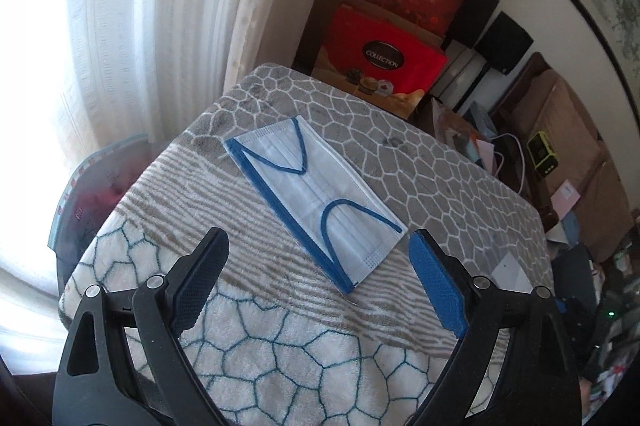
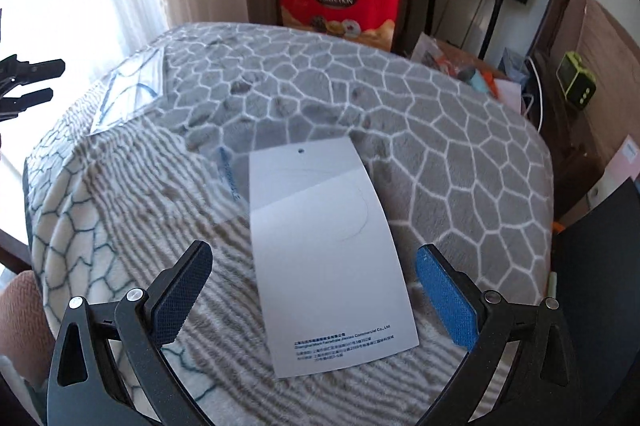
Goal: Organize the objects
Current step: 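Grasp the white card on the bed with the right tool while the left tool moves over the bed, then grasp the frosted FAIRWHALE tube with the left tool while the right tool holds the card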
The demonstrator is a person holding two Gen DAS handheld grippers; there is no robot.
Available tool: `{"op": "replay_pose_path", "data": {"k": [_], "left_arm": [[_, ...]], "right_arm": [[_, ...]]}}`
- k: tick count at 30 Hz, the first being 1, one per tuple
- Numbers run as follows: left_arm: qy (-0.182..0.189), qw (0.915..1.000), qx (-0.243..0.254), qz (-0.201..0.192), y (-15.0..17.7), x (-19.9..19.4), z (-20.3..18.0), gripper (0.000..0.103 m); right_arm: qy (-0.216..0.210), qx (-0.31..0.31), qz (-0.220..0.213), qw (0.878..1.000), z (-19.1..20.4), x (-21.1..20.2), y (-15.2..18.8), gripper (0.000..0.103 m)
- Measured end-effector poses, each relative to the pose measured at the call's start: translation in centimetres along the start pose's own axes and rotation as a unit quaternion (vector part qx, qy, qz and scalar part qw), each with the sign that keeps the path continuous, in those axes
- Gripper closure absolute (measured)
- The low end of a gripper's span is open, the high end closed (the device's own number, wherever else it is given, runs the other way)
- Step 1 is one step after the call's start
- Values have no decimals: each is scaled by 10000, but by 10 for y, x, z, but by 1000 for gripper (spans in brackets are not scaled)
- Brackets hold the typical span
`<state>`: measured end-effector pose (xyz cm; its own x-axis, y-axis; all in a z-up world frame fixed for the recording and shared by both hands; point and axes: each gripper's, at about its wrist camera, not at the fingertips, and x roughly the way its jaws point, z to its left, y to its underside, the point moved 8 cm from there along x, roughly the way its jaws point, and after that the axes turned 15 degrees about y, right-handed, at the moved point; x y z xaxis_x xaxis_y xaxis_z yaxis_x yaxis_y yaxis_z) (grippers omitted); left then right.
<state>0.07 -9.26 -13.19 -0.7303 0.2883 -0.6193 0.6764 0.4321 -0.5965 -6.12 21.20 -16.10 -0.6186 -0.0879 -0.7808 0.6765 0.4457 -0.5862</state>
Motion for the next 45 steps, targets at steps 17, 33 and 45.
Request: {"op": "replay_pose_path", "data": {"k": [17,33,45], "left_arm": [[1249,9830,1147,701,21,47,-134,11],[898,9087,3216,2505,112,182,-228,2],[593,9380,2726,2059,88,167,-206,61]], "right_arm": [[373,683,51,9970,-41,-34,25,27],[540,1435,0,9882,-103,-74,63,27],[379,1273,-197,9909,-94,-93,73,27]]}}
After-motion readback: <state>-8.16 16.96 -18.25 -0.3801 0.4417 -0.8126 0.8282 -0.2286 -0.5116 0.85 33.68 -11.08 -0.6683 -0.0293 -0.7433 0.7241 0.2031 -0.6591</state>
